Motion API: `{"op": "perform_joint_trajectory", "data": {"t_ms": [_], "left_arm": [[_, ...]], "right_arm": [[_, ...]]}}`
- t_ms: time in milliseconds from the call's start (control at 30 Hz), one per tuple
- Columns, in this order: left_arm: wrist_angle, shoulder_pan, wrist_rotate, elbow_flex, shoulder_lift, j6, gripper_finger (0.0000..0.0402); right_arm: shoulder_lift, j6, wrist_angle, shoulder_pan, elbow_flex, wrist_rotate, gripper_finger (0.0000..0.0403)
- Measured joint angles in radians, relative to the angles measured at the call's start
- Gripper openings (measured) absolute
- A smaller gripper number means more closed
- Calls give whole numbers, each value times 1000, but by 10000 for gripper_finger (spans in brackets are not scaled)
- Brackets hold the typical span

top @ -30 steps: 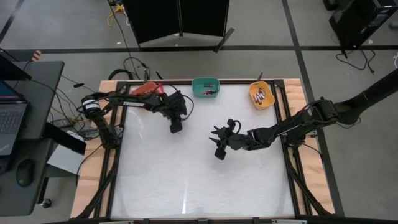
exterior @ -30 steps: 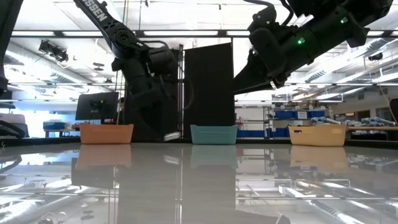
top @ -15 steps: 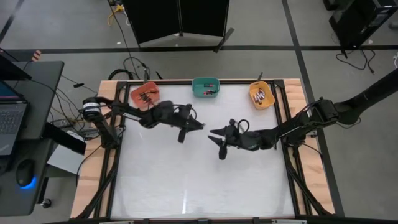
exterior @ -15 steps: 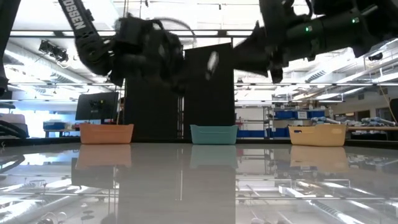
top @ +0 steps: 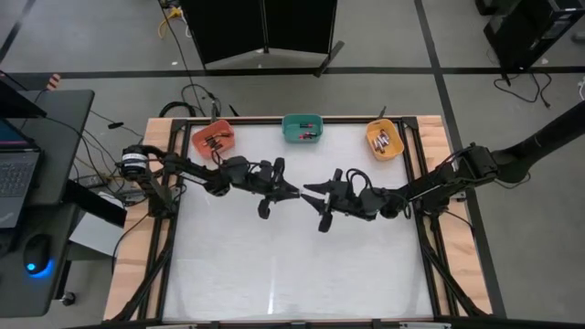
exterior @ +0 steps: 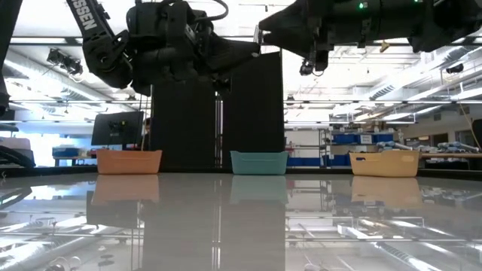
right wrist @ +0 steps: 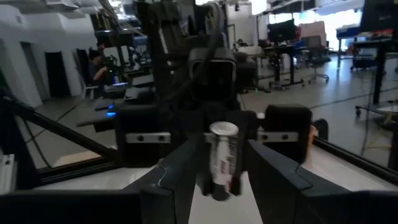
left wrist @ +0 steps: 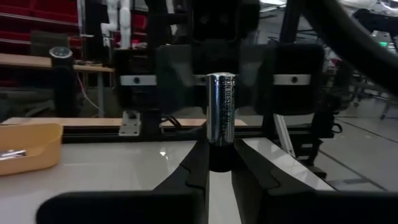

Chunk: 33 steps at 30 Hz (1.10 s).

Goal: Sort batteries
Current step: Put the silver battery into the yellow bin

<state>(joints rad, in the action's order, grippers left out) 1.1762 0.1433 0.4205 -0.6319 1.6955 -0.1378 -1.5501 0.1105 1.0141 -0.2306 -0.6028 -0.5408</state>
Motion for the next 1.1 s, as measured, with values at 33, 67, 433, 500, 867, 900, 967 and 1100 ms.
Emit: {"op": "perform_joint_trajectory", "data": {"t_ms": [33,67,433,500,867,900,967,1100], "left_arm": [[2,-1,-8,0,0,0,47],[2,-2,-9,0,0,0,47],[-58,-26,-30,-59,1,-1,47],[-75,-28,-28,-73,1,8,47],[-106,-28,-21,-78,1,18,47],[-106,-28,-21,-78,1,19,48],[-107,-28,-22,-78,1,23,54],[-110,-28,-23,-78,1,23,64]], "right_arm": [[0,-2,4,0,-3,11,149],[0,-4,6,0,-4,19,148],[0,-9,10,0,-5,45,144],[0,-9,9,0,-5,45,139],[-1,-33,9,0,-5,45,66],[-1,-33,9,0,-5,45,66],[-1,-34,8,0,-5,45,66],[-1,-35,3,0,-5,45,67]]}}
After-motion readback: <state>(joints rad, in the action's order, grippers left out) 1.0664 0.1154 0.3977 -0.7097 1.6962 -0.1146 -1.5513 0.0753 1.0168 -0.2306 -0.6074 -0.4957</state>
